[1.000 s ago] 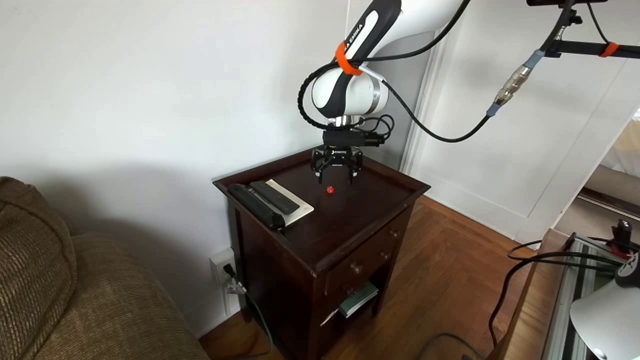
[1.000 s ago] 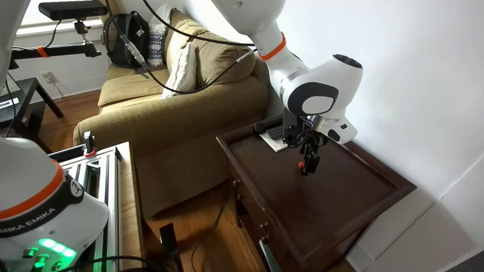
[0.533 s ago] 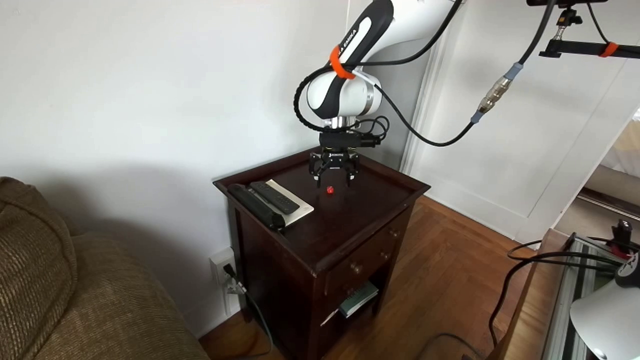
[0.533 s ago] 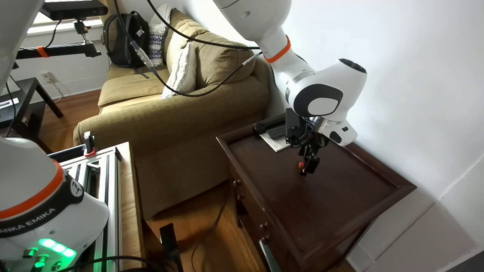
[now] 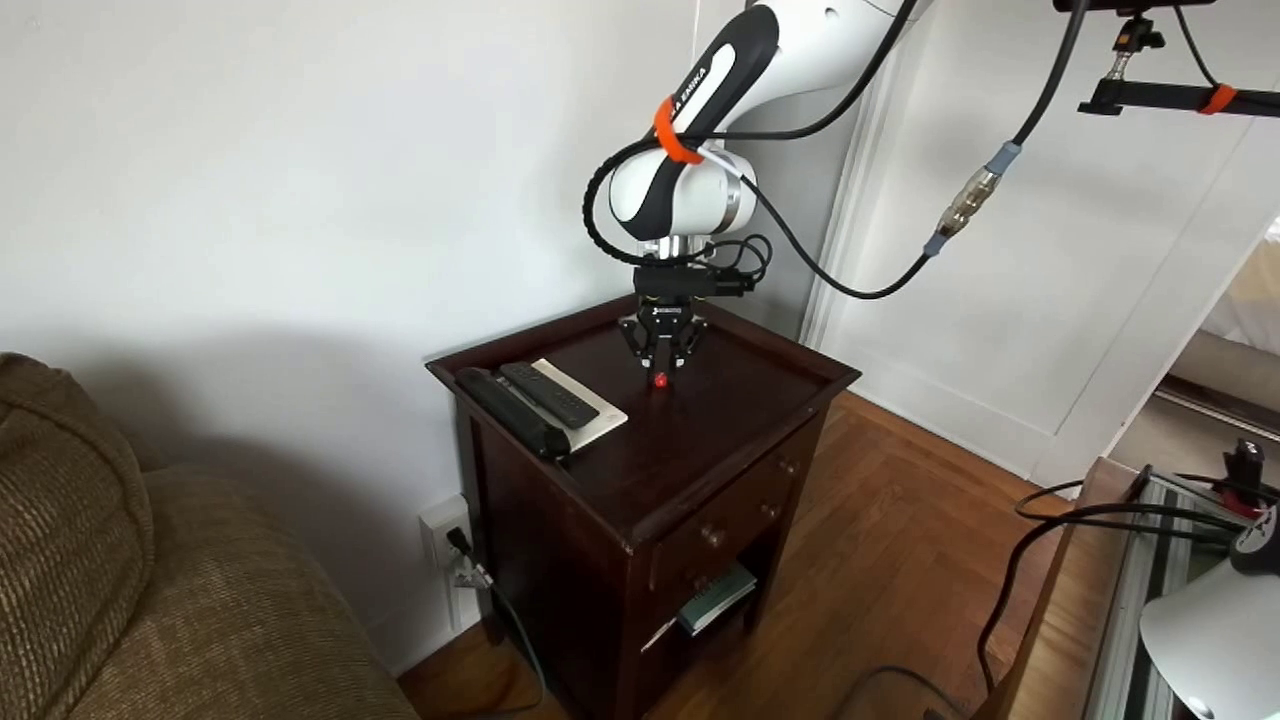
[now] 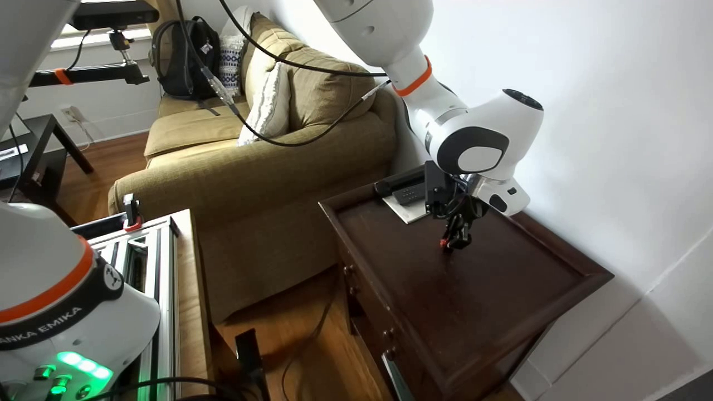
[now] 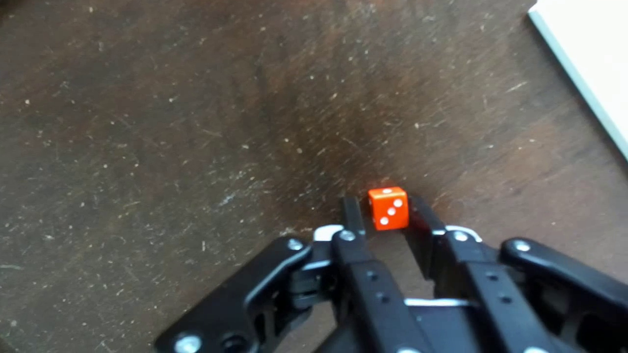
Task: Pick up the orange object then place it back down on the counter.
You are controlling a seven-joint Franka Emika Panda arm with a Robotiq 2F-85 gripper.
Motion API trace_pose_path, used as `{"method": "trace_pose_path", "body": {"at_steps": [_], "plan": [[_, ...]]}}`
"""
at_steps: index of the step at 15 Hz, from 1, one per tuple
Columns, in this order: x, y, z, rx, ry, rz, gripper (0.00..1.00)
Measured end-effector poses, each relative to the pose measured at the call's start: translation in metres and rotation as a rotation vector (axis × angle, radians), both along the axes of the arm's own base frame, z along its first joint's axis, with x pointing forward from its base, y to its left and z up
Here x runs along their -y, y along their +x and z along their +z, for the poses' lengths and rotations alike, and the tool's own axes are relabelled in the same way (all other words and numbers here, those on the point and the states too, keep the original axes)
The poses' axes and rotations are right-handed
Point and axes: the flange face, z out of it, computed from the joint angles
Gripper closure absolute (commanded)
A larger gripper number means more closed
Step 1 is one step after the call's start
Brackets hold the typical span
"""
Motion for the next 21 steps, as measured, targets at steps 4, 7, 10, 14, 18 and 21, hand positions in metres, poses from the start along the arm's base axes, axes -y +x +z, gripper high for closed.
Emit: {"method": "trace_pose_path", "body": {"at_steps": [4,7,10,14,18,21], "plan": [[0.001,0.003,0.000,-0.005,0.002,0.000,0.96],[0.005,0.006,0.004,0.004,0.001,-0.005,0.96],[0.008,0.012,0.021,0.032,-0.001,0.004,0.96],[0.000,0.020,0.074,0.096,-0.006,0.054,0.96],[-0.013,0.013,0.133,0.147,-0.041,0.110,0.96],[-0.015,0.005,0.168,0.180,-0.079,0.138,0.96]]}}
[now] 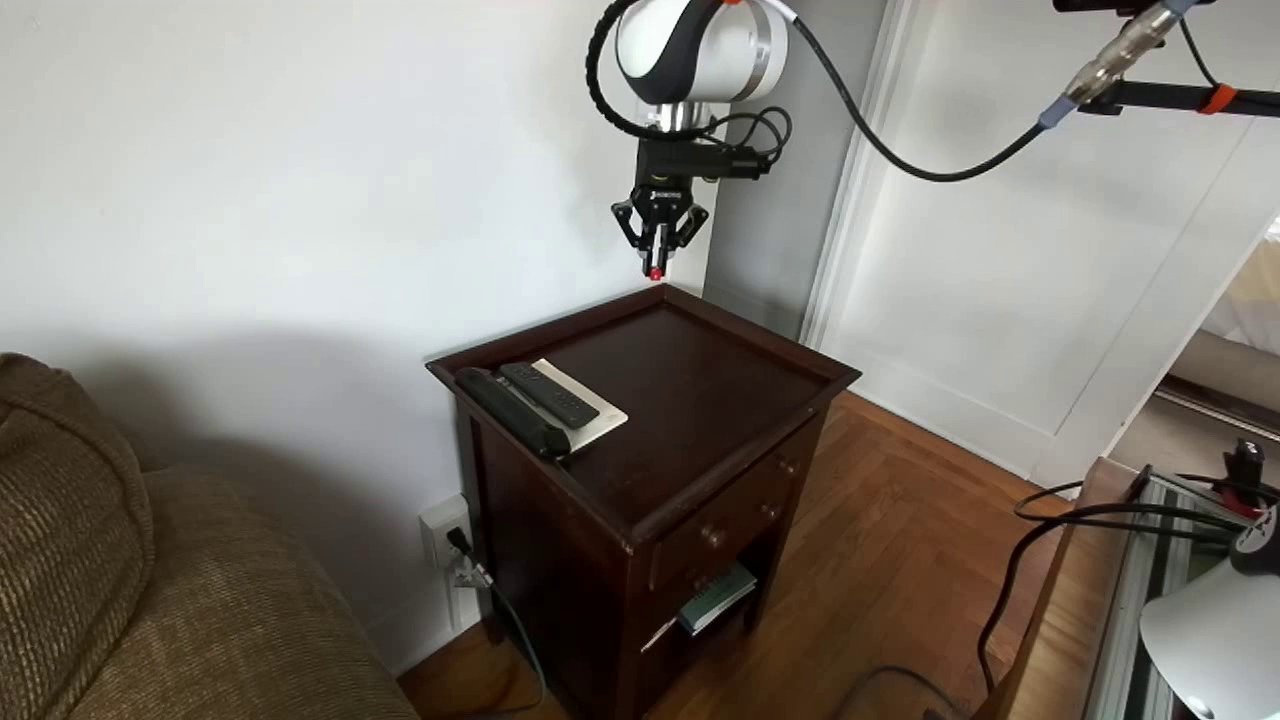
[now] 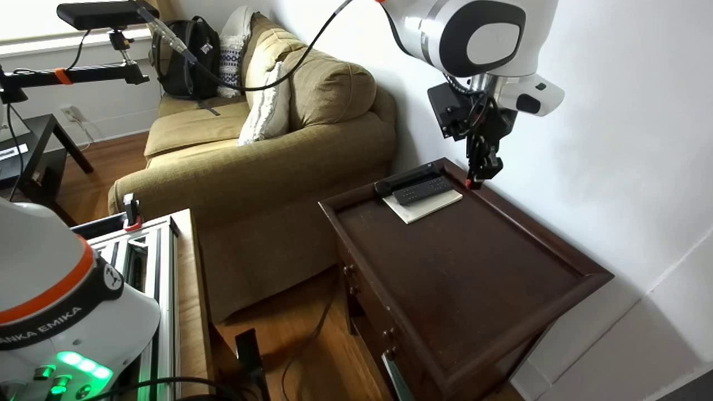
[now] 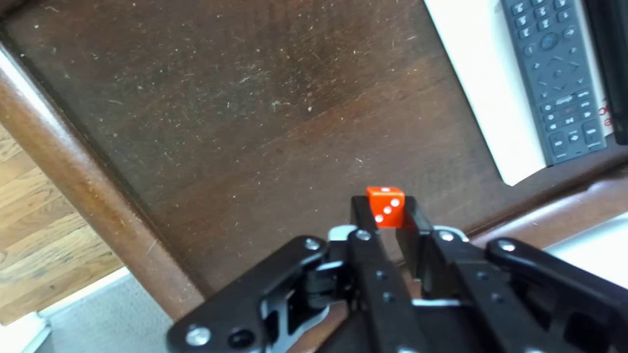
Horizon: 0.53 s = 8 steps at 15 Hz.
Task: Pick up the orange object then place it back down on the counter.
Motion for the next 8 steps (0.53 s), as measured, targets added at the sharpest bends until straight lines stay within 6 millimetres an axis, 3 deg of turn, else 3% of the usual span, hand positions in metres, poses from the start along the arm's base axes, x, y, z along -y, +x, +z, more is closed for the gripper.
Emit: {"method": "trace_pose_path", "body": {"at_steps": [4,5,6,8], "plan": [[0.007,-0.011,0.031,0.034,-0.036,0.005,0.96],[0.008,-0.014,0.036,0.038,-0.042,0.006,0.68],[0.008,-0.017,0.040,0.040,-0.047,0.007,0.56],[0.008,-0.022,0.046,0.043,-0.054,0.012,0.43]]}}
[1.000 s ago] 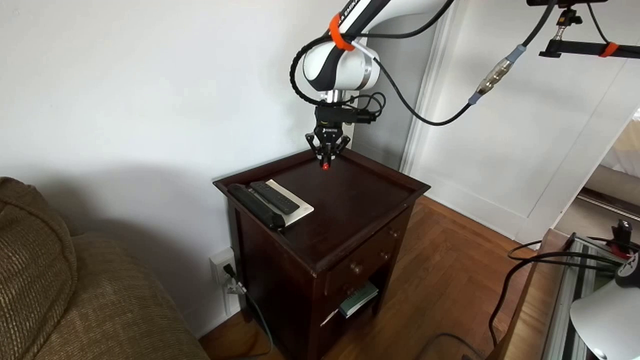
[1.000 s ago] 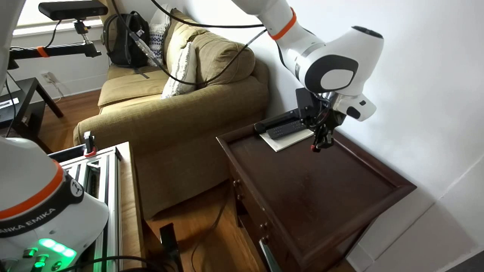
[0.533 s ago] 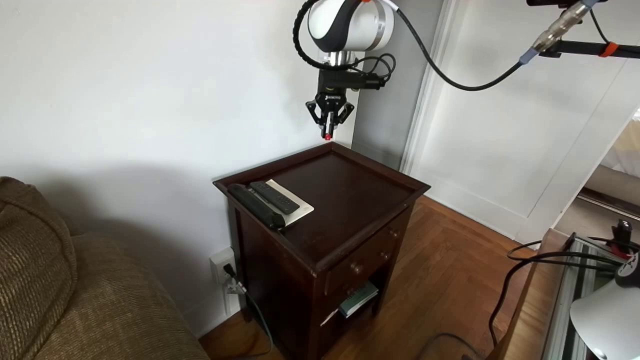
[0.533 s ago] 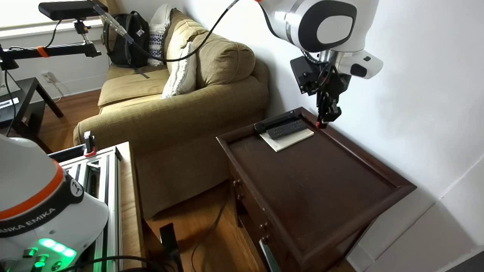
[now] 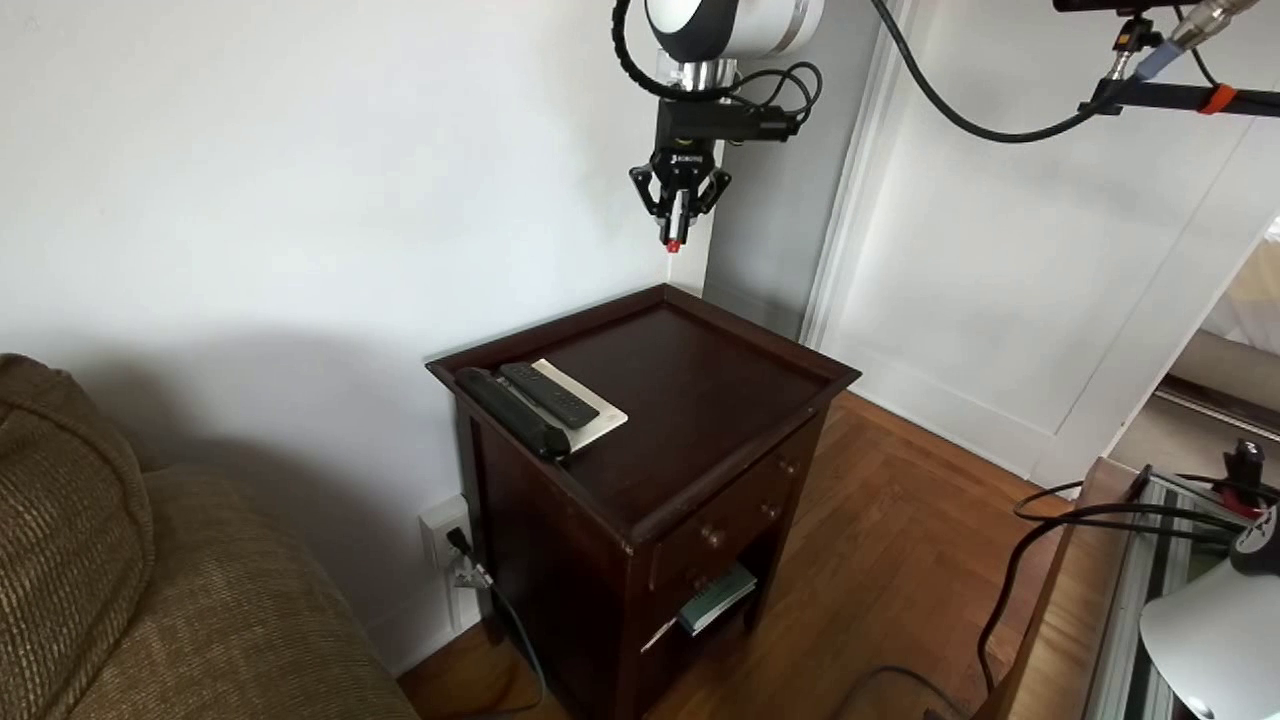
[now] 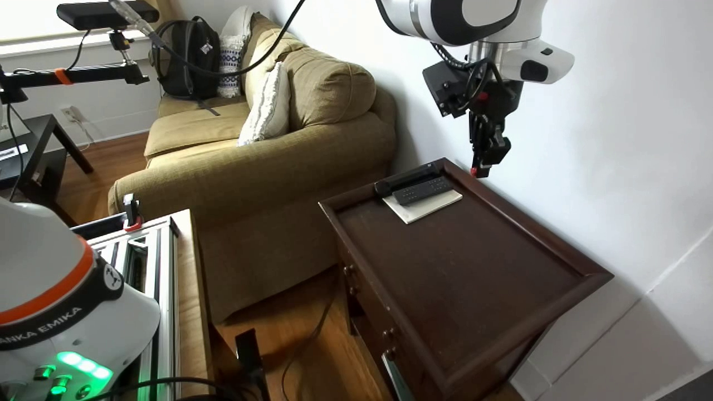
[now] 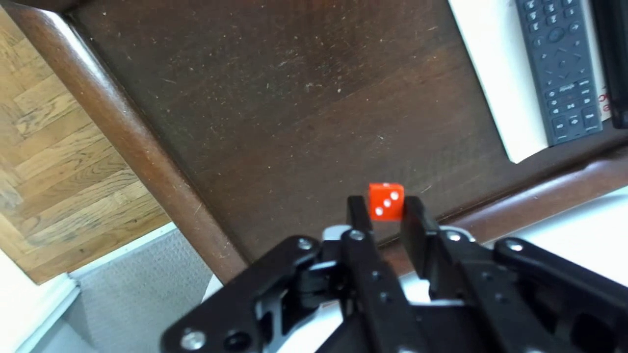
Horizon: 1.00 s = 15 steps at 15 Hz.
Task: Pick up the orange object then place it back down on the counter.
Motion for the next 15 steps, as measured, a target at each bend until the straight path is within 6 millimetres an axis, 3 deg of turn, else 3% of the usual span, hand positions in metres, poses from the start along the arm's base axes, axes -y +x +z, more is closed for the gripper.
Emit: {"method": "trace_pose_path", "body": {"at_steps": [6,15], "plan": [[-0.0003,-0.0080,0.0047,-0.003,-0.014,0.002,0.01],[0.0028,-0.0101,0.0022,-0.009,-0.016,-0.009,0.00]]}}
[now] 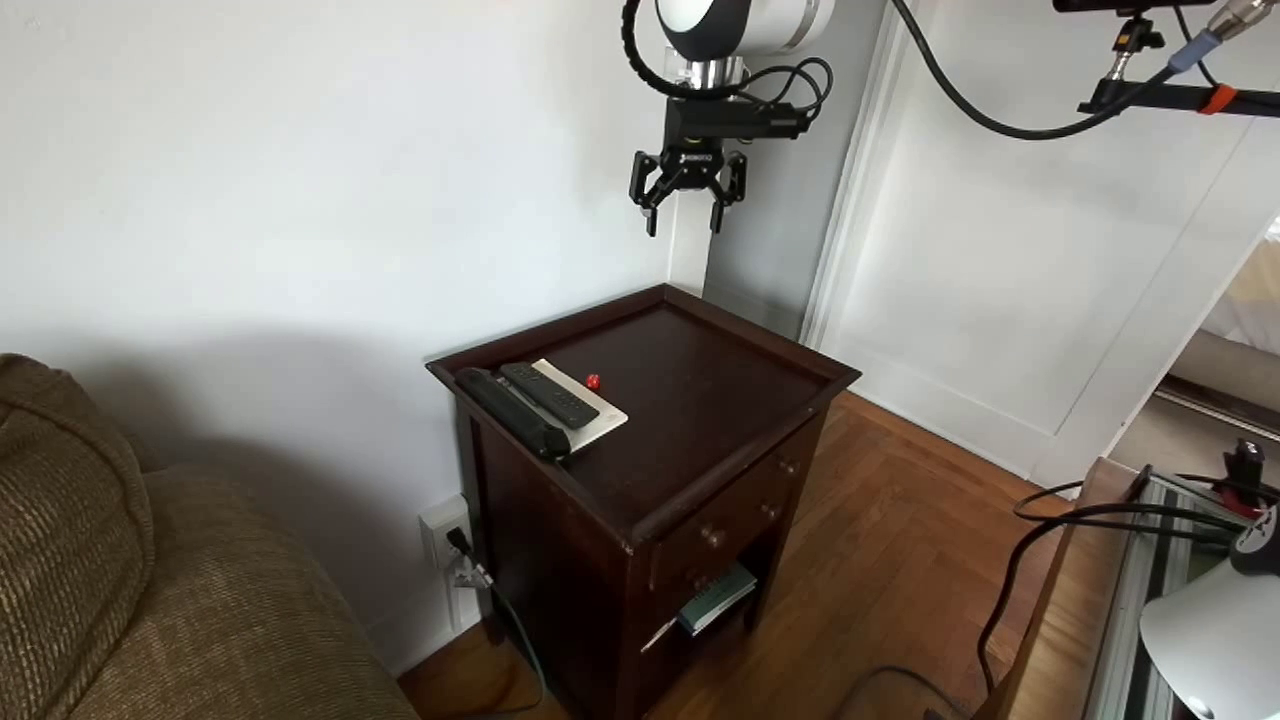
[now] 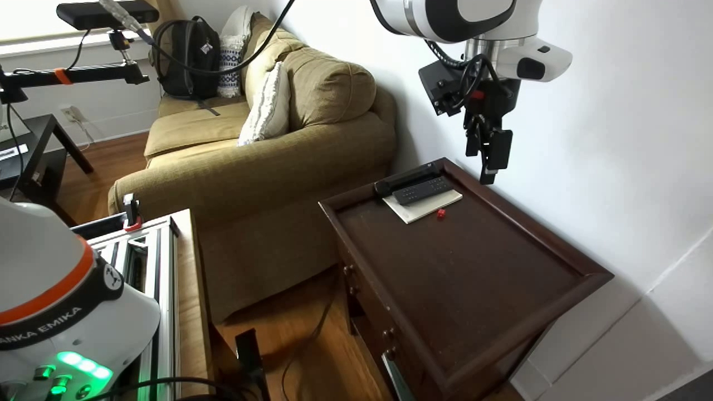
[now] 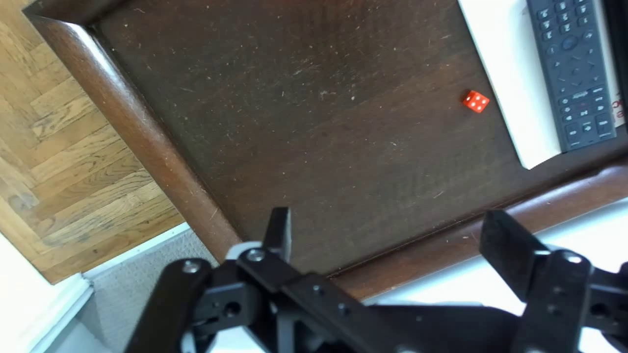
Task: Pick up the orange object then place it back down on the counter.
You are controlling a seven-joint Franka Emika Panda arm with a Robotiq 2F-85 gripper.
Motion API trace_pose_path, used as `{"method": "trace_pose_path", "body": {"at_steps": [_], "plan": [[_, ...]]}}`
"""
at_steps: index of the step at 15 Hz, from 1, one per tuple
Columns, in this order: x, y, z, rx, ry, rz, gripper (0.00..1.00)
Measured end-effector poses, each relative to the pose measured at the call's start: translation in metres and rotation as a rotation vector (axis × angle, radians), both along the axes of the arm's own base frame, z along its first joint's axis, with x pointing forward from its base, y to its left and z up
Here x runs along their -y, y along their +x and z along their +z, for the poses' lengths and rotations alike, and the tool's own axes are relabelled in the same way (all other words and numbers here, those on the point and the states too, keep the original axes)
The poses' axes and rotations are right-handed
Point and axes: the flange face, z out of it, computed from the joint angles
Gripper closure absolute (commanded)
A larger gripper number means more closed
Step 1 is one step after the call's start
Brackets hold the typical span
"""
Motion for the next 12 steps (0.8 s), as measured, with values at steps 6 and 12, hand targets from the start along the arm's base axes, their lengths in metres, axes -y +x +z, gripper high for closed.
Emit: {"method": "trace_pose_path", "body": {"at_steps": [6,12], "plan": [[-0.0001,-0.0030,-0.0044,-0.010,0.001,0.001,0.00],[-0.0001,-0.0031,-0.0044,-0.010,0.001,0.001,0.00]]}}
